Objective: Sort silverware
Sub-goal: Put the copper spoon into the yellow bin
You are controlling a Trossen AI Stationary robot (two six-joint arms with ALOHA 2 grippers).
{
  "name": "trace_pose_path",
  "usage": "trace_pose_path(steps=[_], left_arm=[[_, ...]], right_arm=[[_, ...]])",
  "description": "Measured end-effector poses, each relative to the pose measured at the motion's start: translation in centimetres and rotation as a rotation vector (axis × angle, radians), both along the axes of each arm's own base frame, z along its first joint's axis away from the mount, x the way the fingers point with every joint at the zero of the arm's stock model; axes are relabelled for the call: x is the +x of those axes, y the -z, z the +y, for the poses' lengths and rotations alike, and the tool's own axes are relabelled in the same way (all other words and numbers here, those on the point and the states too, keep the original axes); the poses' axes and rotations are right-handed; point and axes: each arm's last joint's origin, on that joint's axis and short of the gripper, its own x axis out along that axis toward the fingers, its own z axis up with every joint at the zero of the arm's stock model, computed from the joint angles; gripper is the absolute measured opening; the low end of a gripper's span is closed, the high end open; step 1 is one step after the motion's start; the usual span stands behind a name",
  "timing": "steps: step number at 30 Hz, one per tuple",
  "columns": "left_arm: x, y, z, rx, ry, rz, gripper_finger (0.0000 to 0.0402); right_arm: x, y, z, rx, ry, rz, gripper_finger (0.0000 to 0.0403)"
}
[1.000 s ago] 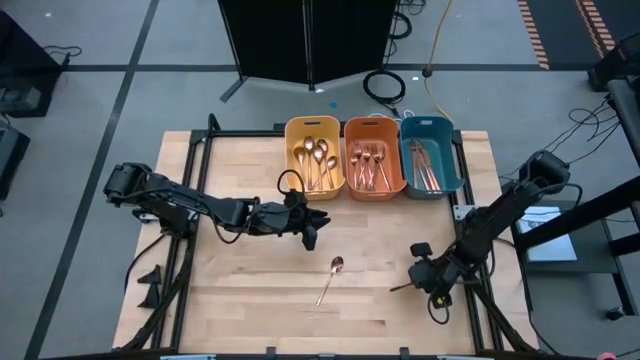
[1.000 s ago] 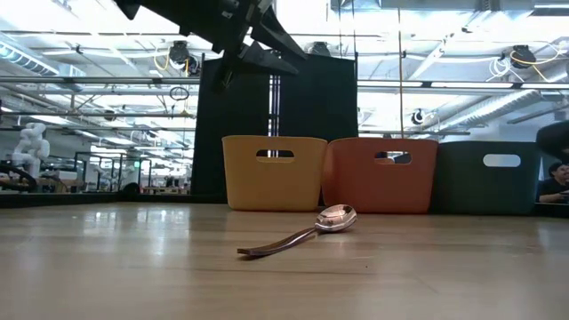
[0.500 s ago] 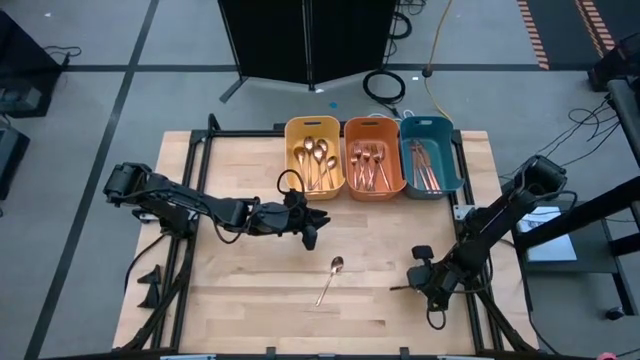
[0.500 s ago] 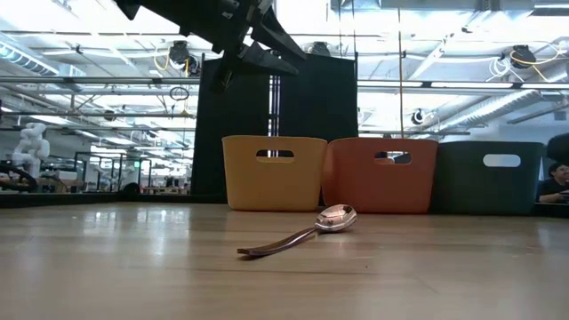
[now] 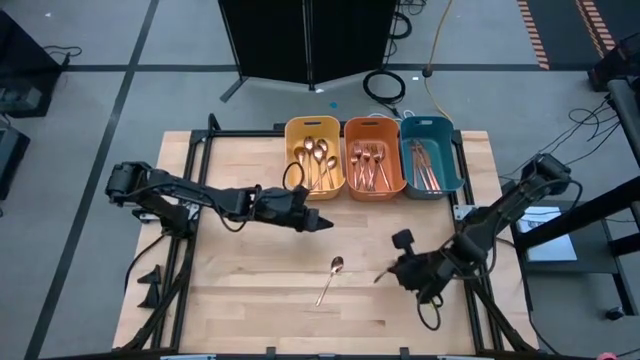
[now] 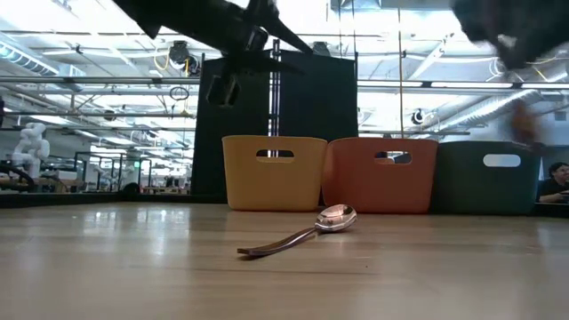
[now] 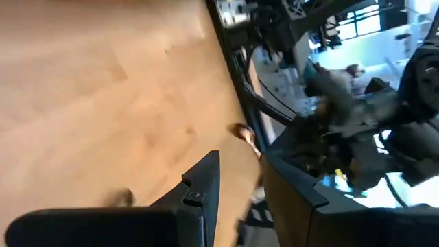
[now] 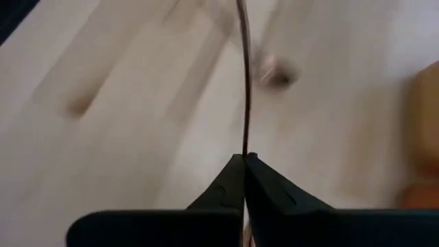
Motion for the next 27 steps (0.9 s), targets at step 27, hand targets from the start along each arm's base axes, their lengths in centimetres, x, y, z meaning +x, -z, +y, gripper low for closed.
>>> trace_pose_path(steps=[27], left_arm=[[5.1,1.6,-1.3,0.742,0.495,-0.062,0.0105]], right_arm=[[3.4,-4.2,-4.8,0.203,0.373,-0.045,0.0000]])
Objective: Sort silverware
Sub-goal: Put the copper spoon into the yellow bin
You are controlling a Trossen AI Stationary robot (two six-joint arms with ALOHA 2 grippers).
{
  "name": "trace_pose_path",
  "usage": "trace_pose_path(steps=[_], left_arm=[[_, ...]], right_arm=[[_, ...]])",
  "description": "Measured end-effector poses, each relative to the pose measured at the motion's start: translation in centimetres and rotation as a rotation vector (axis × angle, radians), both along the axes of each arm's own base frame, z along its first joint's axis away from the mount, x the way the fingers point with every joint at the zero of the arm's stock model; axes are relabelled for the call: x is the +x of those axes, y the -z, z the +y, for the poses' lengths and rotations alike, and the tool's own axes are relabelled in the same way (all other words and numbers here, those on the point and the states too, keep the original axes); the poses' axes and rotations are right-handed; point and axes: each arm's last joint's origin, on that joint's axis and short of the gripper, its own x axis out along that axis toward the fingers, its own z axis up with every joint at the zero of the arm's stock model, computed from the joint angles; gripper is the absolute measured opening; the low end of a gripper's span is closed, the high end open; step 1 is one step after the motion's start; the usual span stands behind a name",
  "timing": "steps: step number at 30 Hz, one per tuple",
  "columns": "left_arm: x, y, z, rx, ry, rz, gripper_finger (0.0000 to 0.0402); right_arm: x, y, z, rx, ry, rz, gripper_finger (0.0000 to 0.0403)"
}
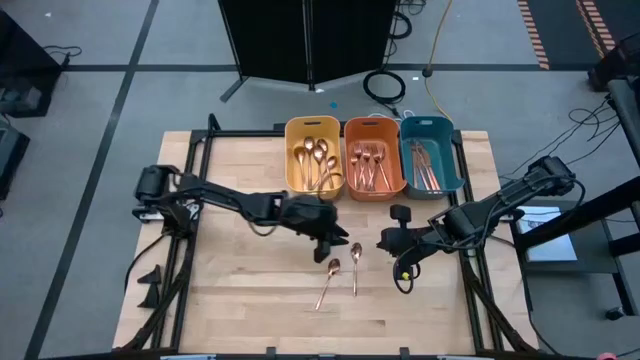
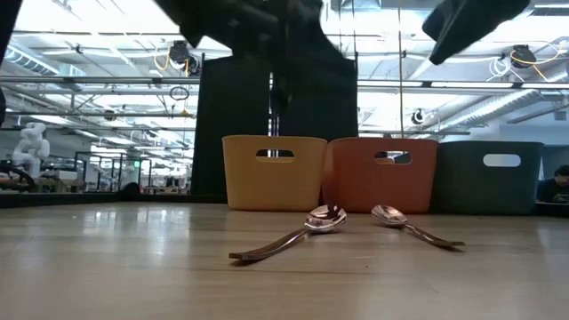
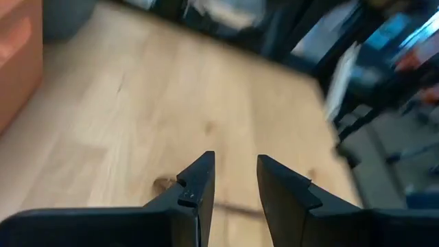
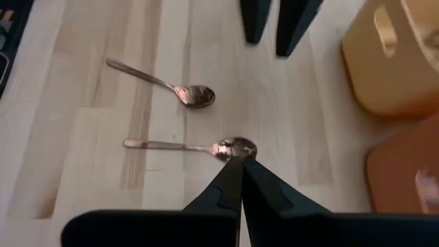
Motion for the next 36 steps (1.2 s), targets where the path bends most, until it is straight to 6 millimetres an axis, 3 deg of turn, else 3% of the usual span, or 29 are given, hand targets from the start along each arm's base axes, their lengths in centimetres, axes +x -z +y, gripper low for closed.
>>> trace_pose_path(steps=[3,6,9,16,21,27,32,36], left_arm=[[1.8,1.0,0.0,-0.044,-0.039,0.169,0.0105],[3.2,2.9,-0.1,-0.306,-0.256,0.425,0.0105],[4.4,4.5,-1.1,-0.440,-0.343,0.512,0.0105],[6.3,5.5,-4.5,-0.574,-0.393,0.473,0.0105],[6.7,4.9,-6.5,-0.636,-0.504,0.426,0.0105],[6.4,4.8,-8.1,-0.603,-0.609,0.392,0.0105],[6.5,6.4,-8.2,-0.586,-0.664,0.410,0.0104],[7.2,9.0,-8.4,-0.559,-0.674,0.420,0.0104]], right_arm=[[-0.3,0.2,-0.1,0.061,0.093,0.029,0.0000],[-1.0,0.7,-0.4,0.143,0.263,0.095,0.0000],[-1.7,1.0,-0.5,0.202,0.406,0.149,0.0000],[-3.4,0.4,0.6,0.164,0.361,0.126,0.0000],[-5.5,-0.9,0.7,0.115,0.361,0.034,0.0000],[-6.8,-2.1,0.4,0.149,0.344,-0.021,0.0000],[-6.9,-2.2,0.4,0.170,0.364,-0.045,0.0000],[-6.8,-2.2,0.6,0.173,0.359,-0.056,0.0000]])
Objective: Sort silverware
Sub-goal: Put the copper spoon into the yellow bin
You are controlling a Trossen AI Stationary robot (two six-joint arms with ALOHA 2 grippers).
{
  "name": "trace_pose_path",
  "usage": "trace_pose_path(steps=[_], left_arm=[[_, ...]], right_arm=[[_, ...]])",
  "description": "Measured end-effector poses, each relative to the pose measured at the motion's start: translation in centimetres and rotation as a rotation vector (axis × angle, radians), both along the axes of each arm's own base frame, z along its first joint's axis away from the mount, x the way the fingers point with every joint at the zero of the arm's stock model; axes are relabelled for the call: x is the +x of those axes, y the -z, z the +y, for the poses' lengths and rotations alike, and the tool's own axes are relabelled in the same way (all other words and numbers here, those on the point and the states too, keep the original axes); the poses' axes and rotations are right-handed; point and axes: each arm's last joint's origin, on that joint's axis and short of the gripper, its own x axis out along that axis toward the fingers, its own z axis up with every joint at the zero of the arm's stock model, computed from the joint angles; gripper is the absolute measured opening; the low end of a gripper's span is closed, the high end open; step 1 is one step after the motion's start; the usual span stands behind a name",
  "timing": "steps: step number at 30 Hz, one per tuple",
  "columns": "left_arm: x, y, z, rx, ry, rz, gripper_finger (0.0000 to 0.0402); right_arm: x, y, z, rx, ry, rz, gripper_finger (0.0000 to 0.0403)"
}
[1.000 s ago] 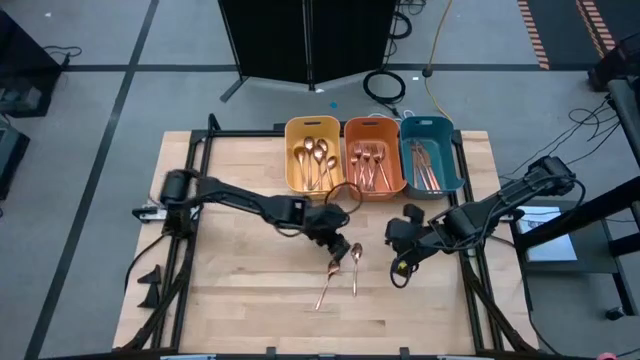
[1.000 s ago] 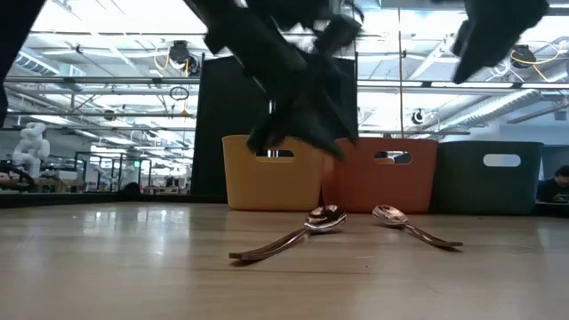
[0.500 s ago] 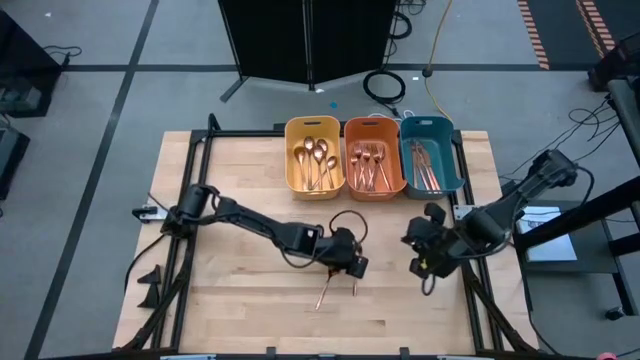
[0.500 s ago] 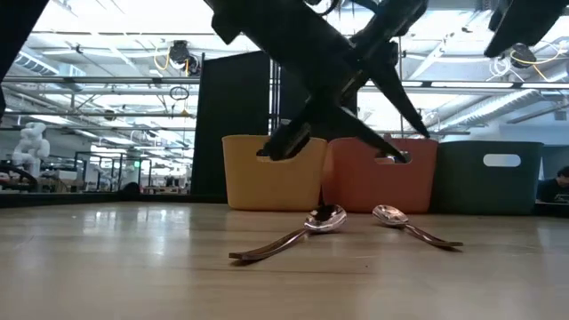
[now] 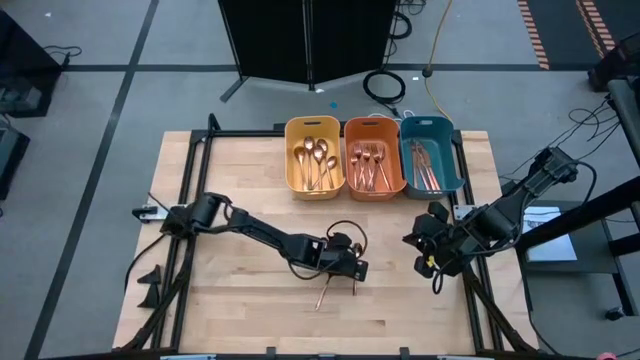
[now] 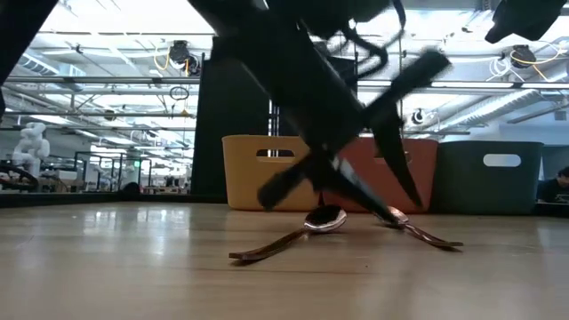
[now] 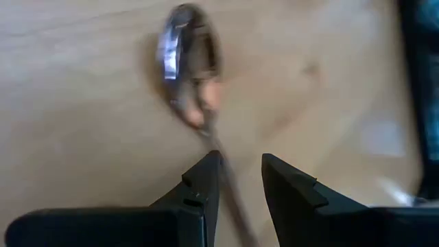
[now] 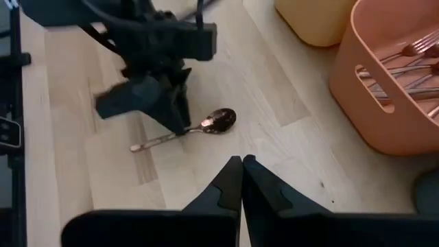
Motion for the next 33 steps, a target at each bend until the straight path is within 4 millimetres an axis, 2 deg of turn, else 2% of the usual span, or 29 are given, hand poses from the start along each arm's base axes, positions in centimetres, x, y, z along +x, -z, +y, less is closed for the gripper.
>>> trace_pose_path(steps=[2,6,12,15,18,20,23,25,29,32,33], left_arm=[[0.3,1.1,-0.2,0.014,-0.001,0.018,0.0104],[1.0,2.0,-0.9,0.059,0.028,0.056,0.0104],[0.0,2.5,-0.8,0.209,0.067,0.240,0.0104],[0.0,2.5,-0.7,0.300,0.110,0.245,0.0104],[0.3,0.7,-1.4,0.420,0.213,0.175,0.0104],[0.2,-1.2,-1.7,0.495,0.237,0.142,0.0105],[-0.4,-6.1,-1.9,0.547,0.207,0.064,0.0105],[-1.5,-7.8,-2.2,0.579,0.199,0.084,0.0105],[-4.2,-7.6,-3.9,0.627,0.171,0.221,0.0105],[-5.6,-8.3,-5.2,0.566,0.113,0.231,0.0105],[-5.8,-7.9,-5.8,0.535,0.111,0.238,0.0105]], right_arm=[[0.0,0.0,0.0,0.005,0.001,-0.001,0.0000],[0.1,0.0,0.1,0.008,-0.003,-0.005,0.0000],[0.1,0.0,0.1,-0.007,-0.015,-0.005,0.0000],[0.1,0.0,0.1,-0.017,-0.026,-0.003,0.0000],[0.1,0.0,0.1,-0.020,-0.029,-0.001,0.0000],[0.1,0.0,0.1,-0.023,-0.032,0.000,0.0000],[0.1,0.0,0.1,-0.028,-0.038,0.001,0.0000],[0.1,0.0,0.1,-0.035,-0.046,0.002,0.0000],[0.1,0.0,0.1,-0.047,-0.058,0.006,0.0000],[0.1,0.0,0.1,-0.052,-0.065,0.006,0.0000],[0.1,0.0,0.1,-0.054,-0.068,0.007,0.0000]])
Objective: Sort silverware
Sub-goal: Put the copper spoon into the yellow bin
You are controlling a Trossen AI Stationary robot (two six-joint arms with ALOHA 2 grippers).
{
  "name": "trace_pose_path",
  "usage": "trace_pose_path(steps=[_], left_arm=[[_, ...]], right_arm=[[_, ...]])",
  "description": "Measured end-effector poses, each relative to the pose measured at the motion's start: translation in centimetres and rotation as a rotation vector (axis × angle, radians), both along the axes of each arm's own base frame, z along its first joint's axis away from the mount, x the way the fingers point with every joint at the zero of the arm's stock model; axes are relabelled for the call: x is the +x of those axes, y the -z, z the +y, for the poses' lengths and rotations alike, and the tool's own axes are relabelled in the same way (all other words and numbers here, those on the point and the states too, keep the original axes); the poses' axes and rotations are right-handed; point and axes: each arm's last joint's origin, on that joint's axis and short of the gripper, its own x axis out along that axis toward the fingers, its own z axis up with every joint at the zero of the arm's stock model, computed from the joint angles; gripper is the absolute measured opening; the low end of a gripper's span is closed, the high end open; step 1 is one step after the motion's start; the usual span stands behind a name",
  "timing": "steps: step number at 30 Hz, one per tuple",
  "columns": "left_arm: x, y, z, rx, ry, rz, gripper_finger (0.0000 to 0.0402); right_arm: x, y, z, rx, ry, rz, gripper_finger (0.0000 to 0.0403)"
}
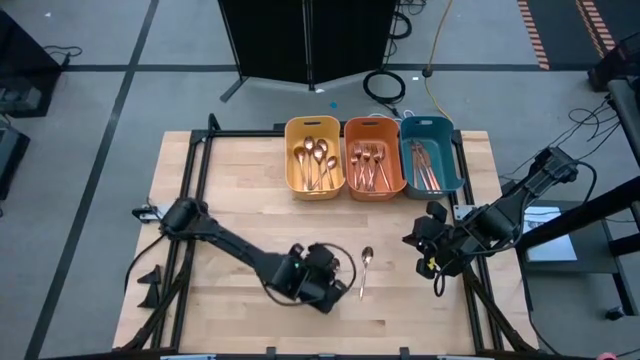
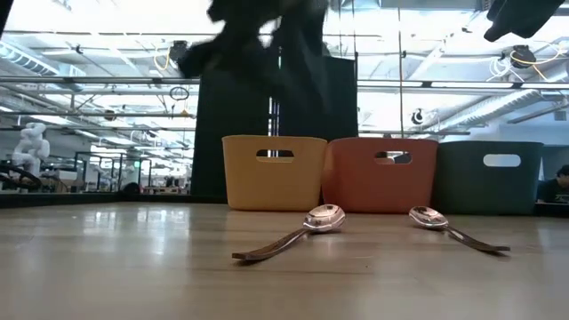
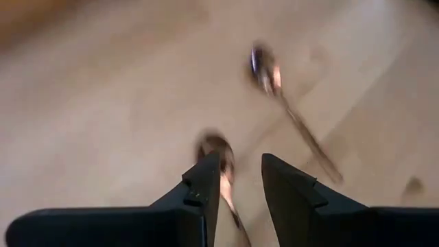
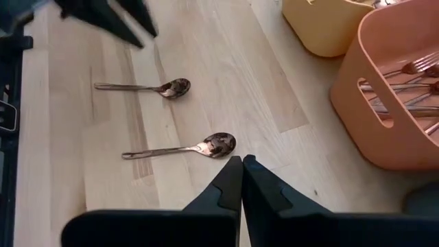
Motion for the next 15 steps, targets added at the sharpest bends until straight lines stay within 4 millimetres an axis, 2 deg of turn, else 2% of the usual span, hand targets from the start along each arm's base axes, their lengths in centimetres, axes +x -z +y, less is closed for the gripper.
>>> trace_pose_path(steps=[3,7,11,15], left_arm=[[-0.3,2.4,-1.6,-0.047,0.001,0.045,0.0105],[-0.1,3.7,-2.9,-0.107,0.009,0.033,0.0105],[0.2,6.9,-3.3,-0.096,-0.014,0.088,0.0105],[0.7,8.0,-3.4,-0.111,-0.022,0.086,0.0105]], right_arm=[[0.0,0.0,0.0,-0.011,-0.012,0.002,0.0000],[0.0,0.0,0.0,-0.021,-0.023,0.005,0.0000],[0.0,0.0,0.0,-0.021,-0.025,0.006,0.0000],[0.0,0.0,0.0,-0.017,-0.029,0.009,0.0000]])
